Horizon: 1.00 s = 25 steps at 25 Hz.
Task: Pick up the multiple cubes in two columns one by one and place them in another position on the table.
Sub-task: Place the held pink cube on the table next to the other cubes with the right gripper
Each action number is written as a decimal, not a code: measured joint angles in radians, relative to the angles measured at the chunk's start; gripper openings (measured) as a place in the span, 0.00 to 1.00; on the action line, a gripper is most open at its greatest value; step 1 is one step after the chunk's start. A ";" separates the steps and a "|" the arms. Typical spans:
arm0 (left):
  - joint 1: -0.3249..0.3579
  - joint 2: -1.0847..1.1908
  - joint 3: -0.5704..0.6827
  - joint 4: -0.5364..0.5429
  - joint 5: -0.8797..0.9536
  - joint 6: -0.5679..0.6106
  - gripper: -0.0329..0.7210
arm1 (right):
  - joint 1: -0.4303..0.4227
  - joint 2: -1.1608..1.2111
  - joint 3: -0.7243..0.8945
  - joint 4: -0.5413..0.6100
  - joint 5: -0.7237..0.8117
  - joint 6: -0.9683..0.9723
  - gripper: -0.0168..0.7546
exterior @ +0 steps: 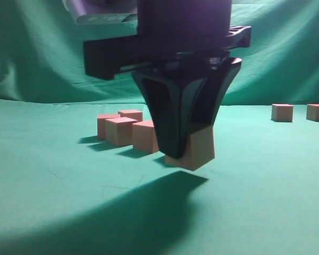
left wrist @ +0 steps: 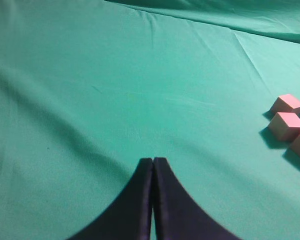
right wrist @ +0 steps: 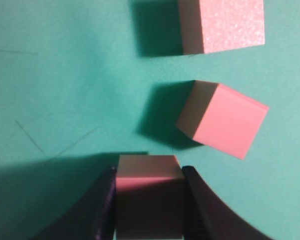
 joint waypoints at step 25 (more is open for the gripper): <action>0.000 0.000 0.000 0.000 0.000 0.000 0.04 | 0.000 0.038 -0.057 0.003 0.092 0.014 0.77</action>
